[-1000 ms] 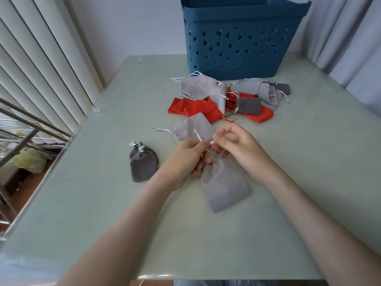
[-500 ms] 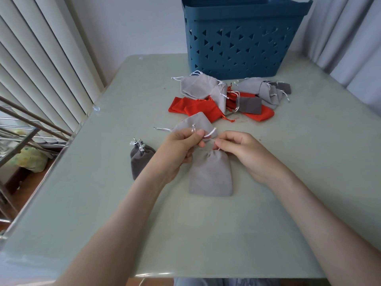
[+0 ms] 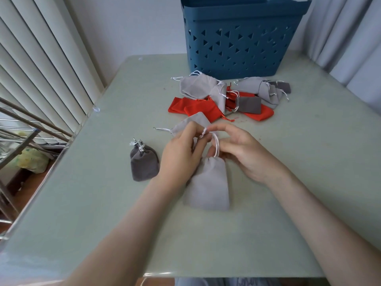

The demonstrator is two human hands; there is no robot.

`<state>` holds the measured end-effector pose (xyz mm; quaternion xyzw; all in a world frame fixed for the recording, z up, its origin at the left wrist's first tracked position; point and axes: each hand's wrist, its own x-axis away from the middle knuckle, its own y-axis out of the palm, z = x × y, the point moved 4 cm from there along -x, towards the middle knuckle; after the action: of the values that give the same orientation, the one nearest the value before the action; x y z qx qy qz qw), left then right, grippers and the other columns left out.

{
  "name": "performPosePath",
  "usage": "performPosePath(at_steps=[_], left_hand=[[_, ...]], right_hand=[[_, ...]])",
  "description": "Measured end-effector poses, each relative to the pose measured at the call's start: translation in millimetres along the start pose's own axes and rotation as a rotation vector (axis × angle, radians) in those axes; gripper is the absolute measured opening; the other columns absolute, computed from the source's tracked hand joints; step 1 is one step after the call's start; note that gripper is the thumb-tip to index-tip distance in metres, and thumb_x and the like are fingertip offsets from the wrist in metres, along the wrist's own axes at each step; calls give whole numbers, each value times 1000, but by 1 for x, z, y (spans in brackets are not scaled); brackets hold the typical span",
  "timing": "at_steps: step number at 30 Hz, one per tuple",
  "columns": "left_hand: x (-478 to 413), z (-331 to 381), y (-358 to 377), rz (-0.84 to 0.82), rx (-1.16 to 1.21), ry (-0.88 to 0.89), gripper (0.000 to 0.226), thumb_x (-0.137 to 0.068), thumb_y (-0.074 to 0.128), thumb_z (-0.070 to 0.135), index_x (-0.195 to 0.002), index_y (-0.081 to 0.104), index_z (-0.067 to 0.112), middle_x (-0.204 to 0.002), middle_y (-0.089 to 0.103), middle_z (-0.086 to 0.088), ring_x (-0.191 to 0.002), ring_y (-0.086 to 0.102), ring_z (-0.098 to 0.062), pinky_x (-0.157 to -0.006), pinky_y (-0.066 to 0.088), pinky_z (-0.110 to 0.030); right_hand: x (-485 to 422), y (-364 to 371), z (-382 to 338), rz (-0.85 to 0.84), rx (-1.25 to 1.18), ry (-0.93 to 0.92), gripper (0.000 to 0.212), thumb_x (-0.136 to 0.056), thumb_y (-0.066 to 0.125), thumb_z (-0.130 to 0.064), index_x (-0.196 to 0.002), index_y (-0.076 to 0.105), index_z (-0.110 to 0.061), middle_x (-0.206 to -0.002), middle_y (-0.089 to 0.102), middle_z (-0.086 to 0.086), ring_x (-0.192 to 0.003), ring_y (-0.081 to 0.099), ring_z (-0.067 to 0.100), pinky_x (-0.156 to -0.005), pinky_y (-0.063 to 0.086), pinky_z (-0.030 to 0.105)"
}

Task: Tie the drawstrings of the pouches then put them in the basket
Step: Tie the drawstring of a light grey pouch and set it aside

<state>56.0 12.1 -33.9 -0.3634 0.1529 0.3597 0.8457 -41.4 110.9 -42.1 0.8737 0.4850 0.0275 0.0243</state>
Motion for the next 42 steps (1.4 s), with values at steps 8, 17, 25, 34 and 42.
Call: performPosePath(at_steps=[8,17,25,34,42], left_hand=[[0,6,0,14,53,160,4,-87,50,26,-88,50,29,-86,56,22,-75,49,-5,-66,38,-14],[-7,2,-16,179,605,-198,29,-88,59,16,-66,50,34,-68,57,17,-68,47,-6,-66,38,-17],[-9,-8,-10,89,728,-397,21,-101,36,6,-82,44,10,-60,67,2,-50,57,-10,-50,47,-21],[-14,-7,-9,-39,851,-408,23,-100,38,7,-78,44,9,-62,61,3,-38,38,-7,-38,30,-18],[-9,9,-6,-208,1122,-478,14,-92,47,13,-79,45,12,-66,65,-2,-32,24,0,-33,21,-11]], right_hand=[[0,0,-5,98,124,-90,19,-91,57,-5,-79,68,-16,-69,66,7,-65,55,15,-62,40,27],[2,-37,-10,551,74,-215,24,-95,50,-11,-74,57,-16,-66,64,-4,-63,58,10,-56,42,24],[-1,-40,-9,633,-422,-123,29,-91,41,0,-66,53,-8,-49,57,-2,-49,52,10,-53,40,23],[0,-40,-19,457,-389,-389,22,-88,56,-5,-70,45,-12,-70,66,4,-70,64,16,-64,48,24],[7,-16,-24,225,-231,-314,22,-82,55,3,-93,45,-14,-58,60,-1,-55,56,12,-54,44,19]])
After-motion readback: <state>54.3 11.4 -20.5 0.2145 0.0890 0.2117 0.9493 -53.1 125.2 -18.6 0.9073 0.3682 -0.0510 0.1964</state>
